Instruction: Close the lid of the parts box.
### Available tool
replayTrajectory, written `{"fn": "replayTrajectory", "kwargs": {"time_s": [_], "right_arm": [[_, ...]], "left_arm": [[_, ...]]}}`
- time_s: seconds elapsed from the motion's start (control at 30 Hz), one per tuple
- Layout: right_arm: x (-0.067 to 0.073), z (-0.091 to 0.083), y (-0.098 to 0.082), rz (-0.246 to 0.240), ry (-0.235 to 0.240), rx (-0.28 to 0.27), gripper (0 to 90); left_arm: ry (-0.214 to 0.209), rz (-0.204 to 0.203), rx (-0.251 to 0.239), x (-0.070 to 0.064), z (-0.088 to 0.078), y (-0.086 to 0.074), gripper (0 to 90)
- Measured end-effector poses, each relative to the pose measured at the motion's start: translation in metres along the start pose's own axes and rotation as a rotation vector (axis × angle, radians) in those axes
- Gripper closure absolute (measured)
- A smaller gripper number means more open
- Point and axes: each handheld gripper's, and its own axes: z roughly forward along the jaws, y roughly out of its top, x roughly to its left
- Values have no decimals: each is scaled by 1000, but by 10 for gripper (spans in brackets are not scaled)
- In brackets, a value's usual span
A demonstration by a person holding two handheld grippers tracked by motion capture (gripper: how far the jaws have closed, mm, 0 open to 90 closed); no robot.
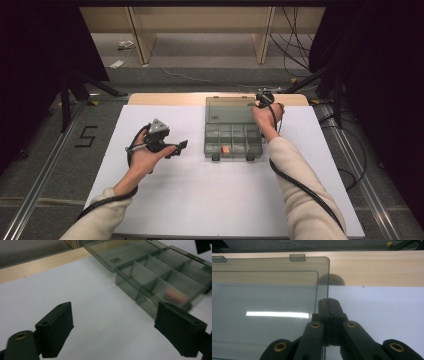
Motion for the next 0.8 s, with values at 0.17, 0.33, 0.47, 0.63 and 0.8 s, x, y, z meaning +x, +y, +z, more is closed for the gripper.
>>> {"fn": "replayTrajectory", "kwargs": {"time_s": [0.17,0.33,0.47,0.63,0.8], "right_arm": [[-2,-6,-1,2,10,-33,900],[-3,-13,-2,-3,18,-68,900],[-4,-17,-4,-3,24,-91,900],[-5,-20,-6,-5,27,-110,900],[-7,-25,-8,-7,37,-129,900]], "left_arm": [[48,-53,14,12,34,38,170],[90,-127,37,19,68,63,249],[86,-150,56,16,92,76,328],[99,-209,77,13,116,85,410],[73,-222,99,6,129,89,500]]}}
